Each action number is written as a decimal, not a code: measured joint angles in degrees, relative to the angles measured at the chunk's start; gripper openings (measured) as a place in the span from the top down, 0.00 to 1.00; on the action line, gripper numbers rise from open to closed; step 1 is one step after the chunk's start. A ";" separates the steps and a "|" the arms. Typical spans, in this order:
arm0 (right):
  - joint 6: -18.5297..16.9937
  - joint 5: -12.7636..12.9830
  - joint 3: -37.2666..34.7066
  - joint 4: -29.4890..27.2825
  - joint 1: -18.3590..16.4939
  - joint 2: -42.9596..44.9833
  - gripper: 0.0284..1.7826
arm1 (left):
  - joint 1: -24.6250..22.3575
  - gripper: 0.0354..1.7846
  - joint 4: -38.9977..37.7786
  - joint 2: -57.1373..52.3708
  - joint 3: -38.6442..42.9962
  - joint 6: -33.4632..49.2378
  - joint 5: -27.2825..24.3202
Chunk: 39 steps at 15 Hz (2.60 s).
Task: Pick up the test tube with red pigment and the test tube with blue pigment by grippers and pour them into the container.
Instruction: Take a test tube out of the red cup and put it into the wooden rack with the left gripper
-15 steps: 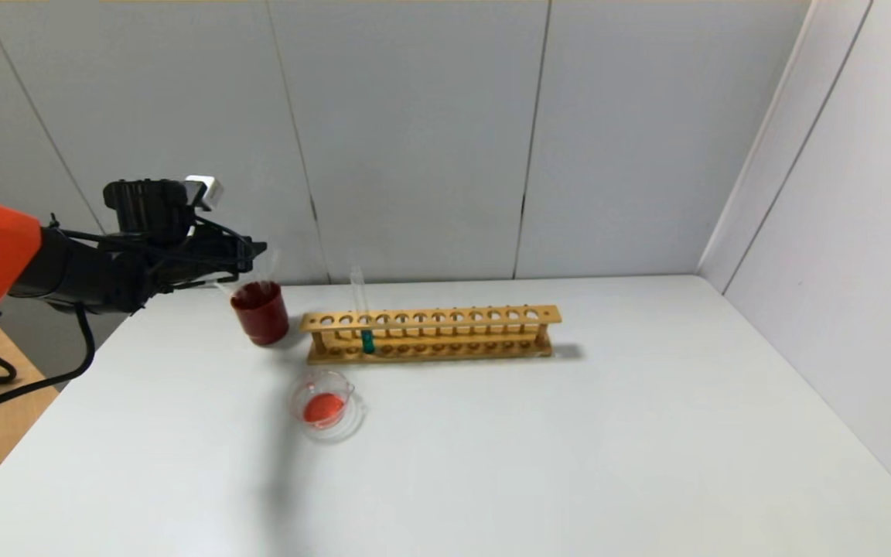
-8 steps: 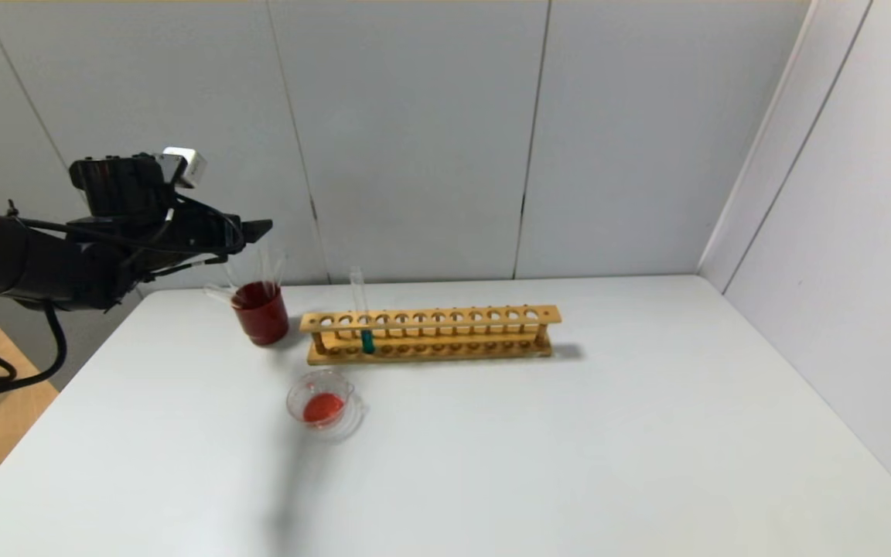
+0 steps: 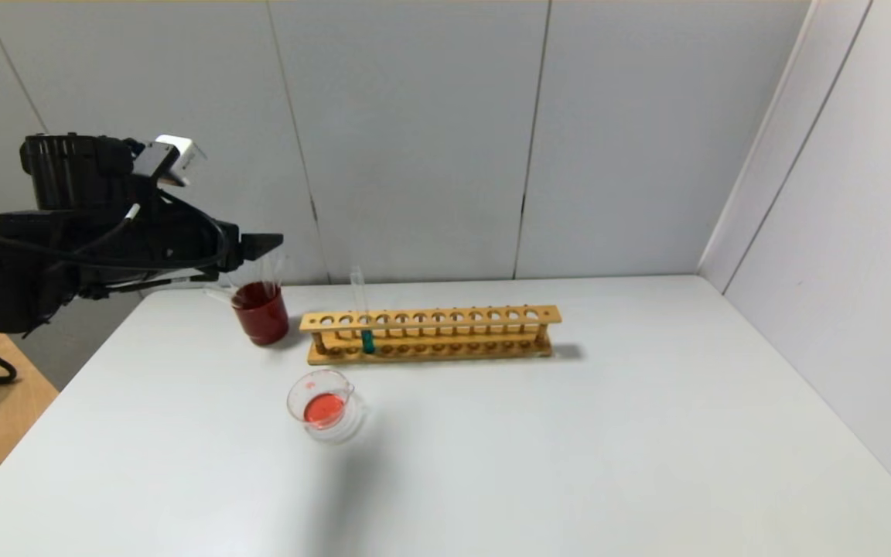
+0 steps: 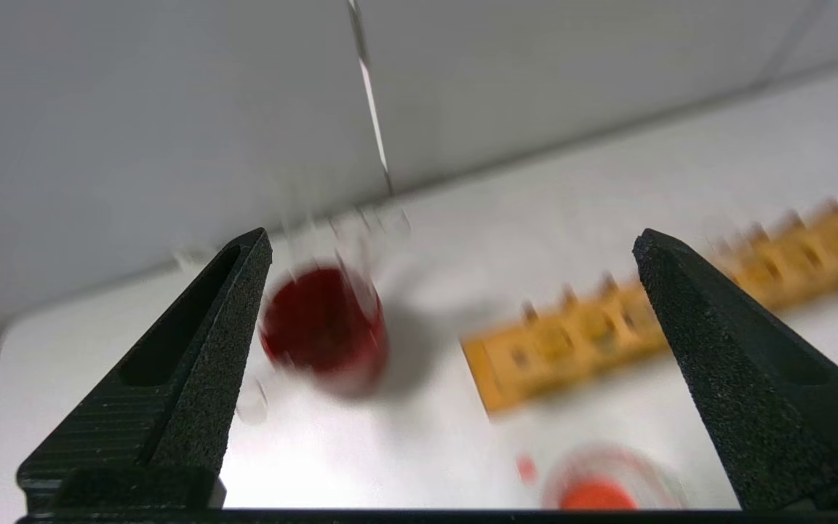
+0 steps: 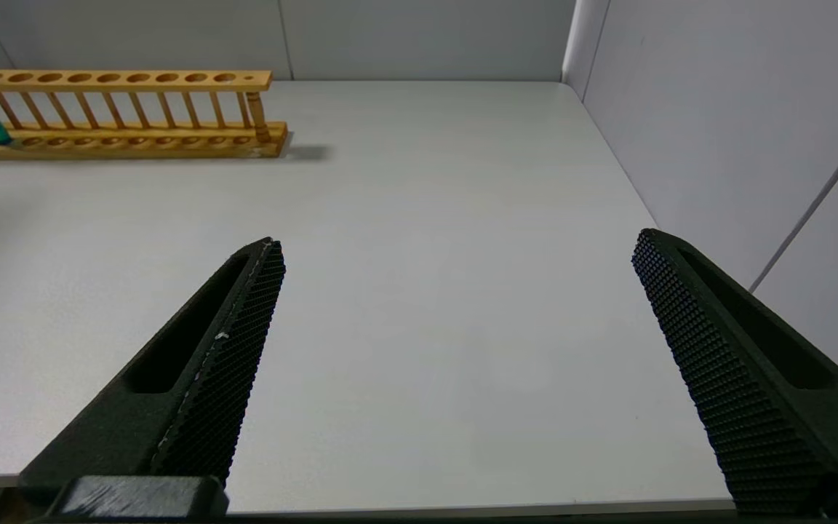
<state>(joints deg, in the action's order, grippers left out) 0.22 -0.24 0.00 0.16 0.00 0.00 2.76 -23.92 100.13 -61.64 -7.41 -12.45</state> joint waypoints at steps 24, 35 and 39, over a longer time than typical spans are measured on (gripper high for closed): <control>0.00 0.02 0.00 0.00 0.00 0.00 0.02 | 11.22 0.02 -31.32 12.52 19.86 9.45 0.57; 0.02 0.00 0.00 0.00 0.00 0.00 0.02 | 13.18 0.13 -27.12 22.64 6.51 9.36 0.66; 0.00 0.00 0.00 0.00 0.00 0.00 0.02 | 13.25 0.47 -24.23 26.60 -0.44 9.30 0.63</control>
<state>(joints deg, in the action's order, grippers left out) 0.22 -0.24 0.00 0.16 0.00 0.00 16.01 -48.15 126.73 -62.07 1.89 -11.81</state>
